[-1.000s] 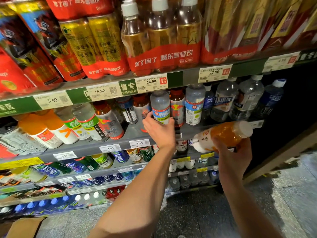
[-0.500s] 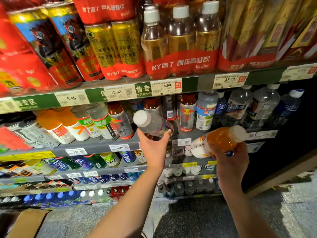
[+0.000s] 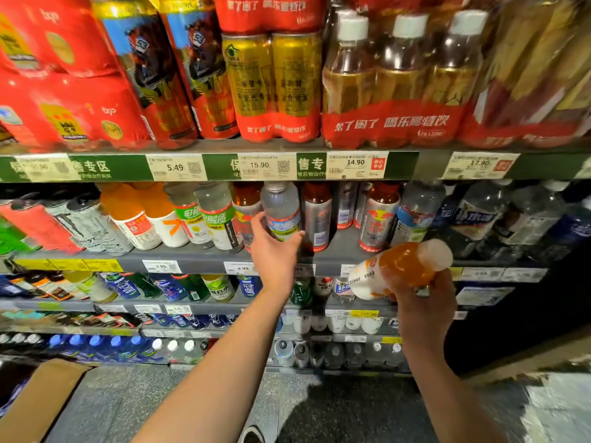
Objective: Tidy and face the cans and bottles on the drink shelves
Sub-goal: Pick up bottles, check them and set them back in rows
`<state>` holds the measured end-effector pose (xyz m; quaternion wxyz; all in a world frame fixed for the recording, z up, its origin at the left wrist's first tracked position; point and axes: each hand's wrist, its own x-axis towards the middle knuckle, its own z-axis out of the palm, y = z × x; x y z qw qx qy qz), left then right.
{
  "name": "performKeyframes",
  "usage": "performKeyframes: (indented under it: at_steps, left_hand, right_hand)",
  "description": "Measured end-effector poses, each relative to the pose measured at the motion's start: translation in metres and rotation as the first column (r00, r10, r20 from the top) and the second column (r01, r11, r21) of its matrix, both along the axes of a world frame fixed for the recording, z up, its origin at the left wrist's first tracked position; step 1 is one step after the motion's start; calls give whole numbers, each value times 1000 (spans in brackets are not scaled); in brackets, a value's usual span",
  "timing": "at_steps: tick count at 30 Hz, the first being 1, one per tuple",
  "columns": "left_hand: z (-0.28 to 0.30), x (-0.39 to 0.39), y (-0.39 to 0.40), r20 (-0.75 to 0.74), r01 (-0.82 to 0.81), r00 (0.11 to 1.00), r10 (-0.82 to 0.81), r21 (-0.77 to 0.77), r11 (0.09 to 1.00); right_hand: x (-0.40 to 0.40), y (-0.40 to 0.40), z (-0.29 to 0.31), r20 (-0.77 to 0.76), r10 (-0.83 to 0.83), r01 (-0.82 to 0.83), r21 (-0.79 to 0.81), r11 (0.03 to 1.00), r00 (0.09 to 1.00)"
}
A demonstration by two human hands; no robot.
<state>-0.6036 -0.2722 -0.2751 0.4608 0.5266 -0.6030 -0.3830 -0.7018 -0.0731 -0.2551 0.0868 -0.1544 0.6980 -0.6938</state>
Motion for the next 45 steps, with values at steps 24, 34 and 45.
performKeyframes:
  at_steps: [24, 34, 45]
  left_hand:
    - [-8, -72, 42, 171, 195, 968, -183, -62, 979]
    - [-13, -93, 36, 186, 236, 955, -232, -5, 972]
    - [-15, -46, 31, 25, 237, 971, -236, -90, 967]
  right_hand:
    - [-5, 17, -5, 57, -96, 96, 2, 995, 994]
    - [-11, 37, -6, 113, -117, 116, 13, 993, 987]
    - [-12, 22, -5, 107, -90, 86, 47, 995, 990]
